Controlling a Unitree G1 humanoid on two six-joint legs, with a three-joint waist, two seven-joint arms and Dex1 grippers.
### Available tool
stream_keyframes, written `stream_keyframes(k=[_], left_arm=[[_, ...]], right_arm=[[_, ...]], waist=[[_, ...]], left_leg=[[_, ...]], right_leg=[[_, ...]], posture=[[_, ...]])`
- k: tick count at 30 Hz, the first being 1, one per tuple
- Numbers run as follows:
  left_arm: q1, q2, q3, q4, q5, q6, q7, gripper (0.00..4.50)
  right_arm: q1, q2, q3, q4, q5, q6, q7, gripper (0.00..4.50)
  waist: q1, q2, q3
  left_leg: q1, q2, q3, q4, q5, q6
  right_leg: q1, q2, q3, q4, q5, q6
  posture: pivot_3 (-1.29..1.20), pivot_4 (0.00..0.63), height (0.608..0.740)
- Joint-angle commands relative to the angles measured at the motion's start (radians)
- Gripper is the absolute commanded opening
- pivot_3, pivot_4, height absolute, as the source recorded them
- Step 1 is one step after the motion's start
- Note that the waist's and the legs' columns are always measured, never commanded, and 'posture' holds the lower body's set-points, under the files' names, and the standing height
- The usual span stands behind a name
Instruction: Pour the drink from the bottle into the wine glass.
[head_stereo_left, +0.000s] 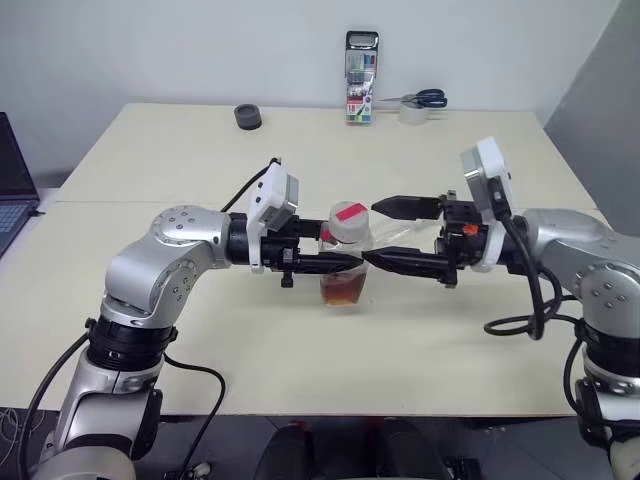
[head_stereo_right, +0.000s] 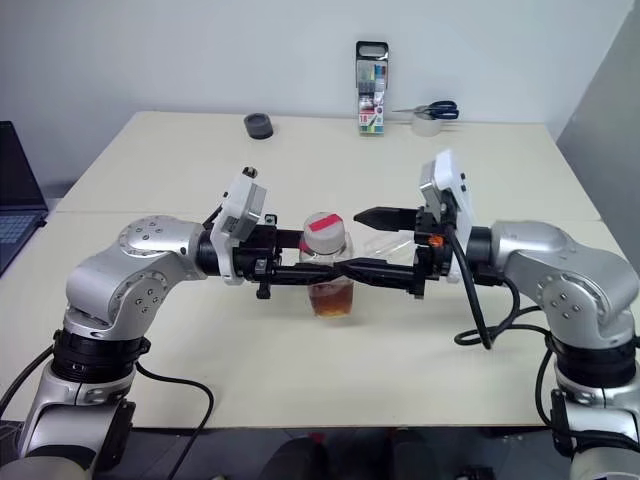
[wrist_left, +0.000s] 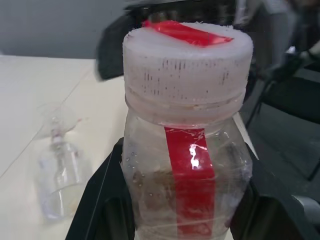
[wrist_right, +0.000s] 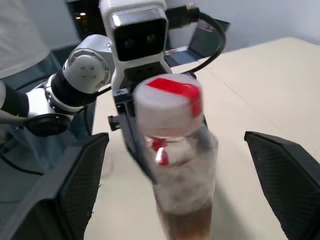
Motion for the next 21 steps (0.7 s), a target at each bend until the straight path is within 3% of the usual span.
stream_keyframes(k=[1,5,9,19,21], left_arm=[[0.007,-0.012,0.033,-0.016,0.010,-0.033,0.041,1.83],[0.003,-0.059,0.028,-0.005,0.013,-0.025,0.106,1.83],[-0.011,-0.088,0.019,-0.002,0.017,-0.011,0.140,1.83],[-0.028,-0.083,0.017,0.009,0.021,-0.004,0.138,1.83],[-0.028,-0.082,0.016,0.011,0.023,-0.006,0.137,1.83]], right_arm=[[0.033,0.000,-0.060,-0.110,0.068,0.017,-0.112,4.46],[0.044,0.095,0.033,-0.187,-0.075,-0.036,-0.325,4.46],[0.013,0.209,0.123,-0.149,-0.195,-0.088,-0.439,4.46],[0.002,0.261,0.130,-0.114,-0.230,-0.118,-0.426,4.46],[0.009,0.253,0.128,-0.115,-0.227,-0.117,-0.412,4.08]], waist=[[-0.001,0.000,0.000],[-0.002,0.000,0.000],[-0.002,0.000,0.000],[0.000,0.000,0.000],[0.000,0.000,0.000]], left_leg=[[0.000,0.000,0.000,0.000,0.000,0.000],[0.001,0.000,0.000,0.000,0.000,0.000],[0.001,0.000,0.000,0.001,0.001,-0.001],[0.001,0.000,0.001,0.000,0.002,-0.003],[0.001,0.000,0.000,0.000,0.001,-0.001]], right_leg=[[0.000,0.000,0.000,0.000,0.000,0.000],[0.000,0.000,0.000,0.001,0.000,0.000],[0.000,0.001,0.001,0.001,0.000,0.000],[0.000,0.000,0.001,0.001,0.000,0.000],[0.000,0.001,0.001,0.001,0.000,0.000]], posture=[[0.00,0.150,0.740],[0.00,0.150,0.740],[0.00,0.150,0.740],[0.00,0.150,0.740],[0.00,0.150,0.740]])
